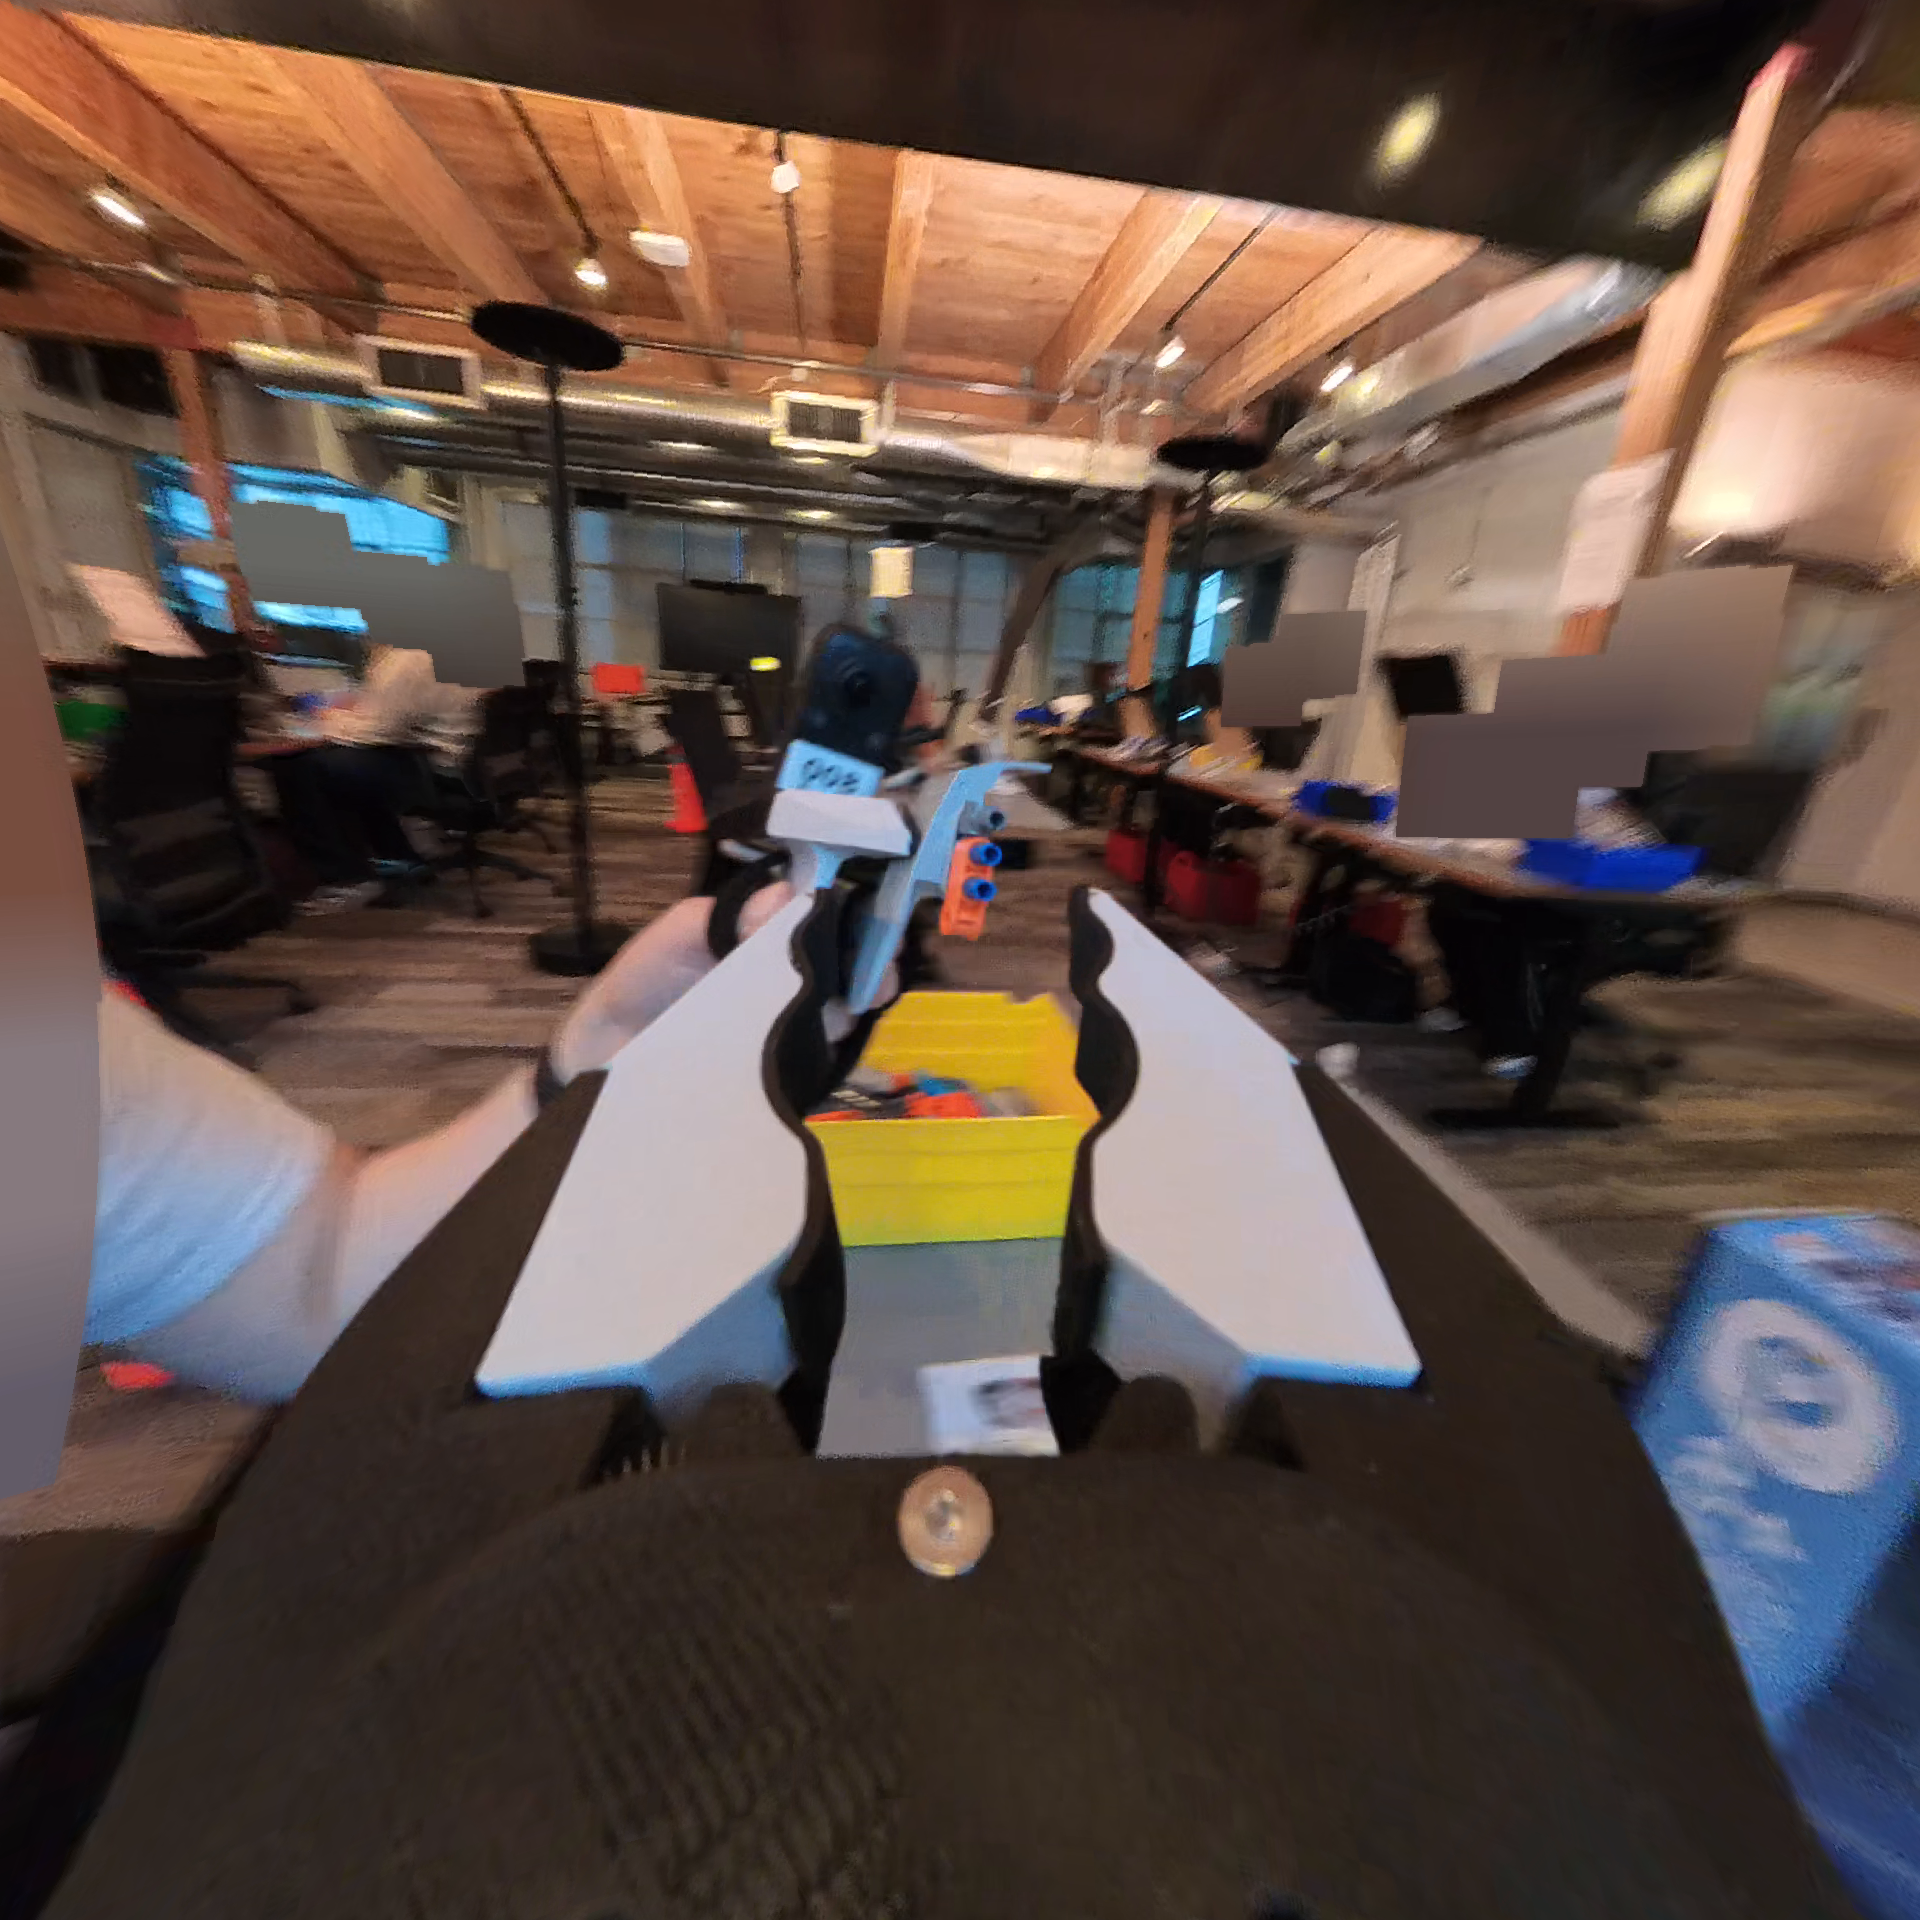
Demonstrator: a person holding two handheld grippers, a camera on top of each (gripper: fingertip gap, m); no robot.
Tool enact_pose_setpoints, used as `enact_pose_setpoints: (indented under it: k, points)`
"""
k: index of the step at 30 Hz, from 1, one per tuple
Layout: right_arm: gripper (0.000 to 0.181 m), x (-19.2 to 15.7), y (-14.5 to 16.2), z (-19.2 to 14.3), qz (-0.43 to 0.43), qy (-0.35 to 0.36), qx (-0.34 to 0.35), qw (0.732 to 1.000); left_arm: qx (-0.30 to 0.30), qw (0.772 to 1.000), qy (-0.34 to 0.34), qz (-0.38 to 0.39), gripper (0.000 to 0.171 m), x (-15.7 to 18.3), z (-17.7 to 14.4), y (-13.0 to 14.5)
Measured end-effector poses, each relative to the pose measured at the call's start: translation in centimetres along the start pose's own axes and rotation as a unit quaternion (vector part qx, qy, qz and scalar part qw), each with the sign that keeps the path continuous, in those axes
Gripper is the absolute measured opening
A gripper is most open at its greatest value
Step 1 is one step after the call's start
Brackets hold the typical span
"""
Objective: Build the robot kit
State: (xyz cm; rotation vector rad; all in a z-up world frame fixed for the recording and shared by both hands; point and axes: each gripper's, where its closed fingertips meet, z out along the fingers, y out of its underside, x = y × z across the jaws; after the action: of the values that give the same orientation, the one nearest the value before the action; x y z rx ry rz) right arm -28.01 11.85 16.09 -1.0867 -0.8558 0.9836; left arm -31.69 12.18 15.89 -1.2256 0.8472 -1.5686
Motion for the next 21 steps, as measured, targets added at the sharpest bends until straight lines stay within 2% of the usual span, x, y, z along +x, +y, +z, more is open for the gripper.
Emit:
enact_pose_setpoints:
  k: [2, 4, 6, 8, 10, 13, 18, 21]
  points:
    - [0.044, 0.5, -0.4, -0.3, -0.107, 0.057, -0.003, 0.993, 0.025, 1.000, -0.007, -0.018, 0.000, -0.7, -0.3, -0.6]
    - [0.046, 0.6, 0.0, 0.3, -0.182, 0.107, -0.038, 0.977, 0.045, 0.999, -0.022, -0.015, 0.000, -1.1, -0.2, -0.8]
    - [0.057, 0.5, 1.0, 1.4, -0.198, 0.139, -0.072, 0.968, 0.067, 0.997, -0.040, 0.010, 0.000, -1.3, 0.0, -1.0]
    - [0.058, 0.3, 1.8, 2.5, -0.189, 0.159, -0.085, 0.965, 0.076, 0.995, -0.059, 0.039, 0.000, -1.4, 0.4, -0.8]
    - [0.062, 0.4, 1.8, 2.9, -0.203, 0.187, -0.082, 0.958, 0.063, 0.994, -0.066, 0.058, 0.000, -1.2, 1.1, -0.1]
    - [0.066, 0.9, 2.2, 2.8, -0.266, 0.221, -0.115, 0.931, 0.051, 0.995, -0.056, 0.063, 0.000, -0.7, 2.0, 0.7]
    - [0.053, 1.3, 2.0, 2.5, -0.334, 0.263, -0.142, 0.894, 0.058, 0.997, -0.027, 0.032, 0.000, -0.2, 2.4, 1.1]
    - [0.052, 1.1, 2.0, 2.5, -0.334, 0.259, -0.143, 0.895, 0.055, 0.998, -0.020, 0.029, 0.000, 0.0, 2.4, 1.1]
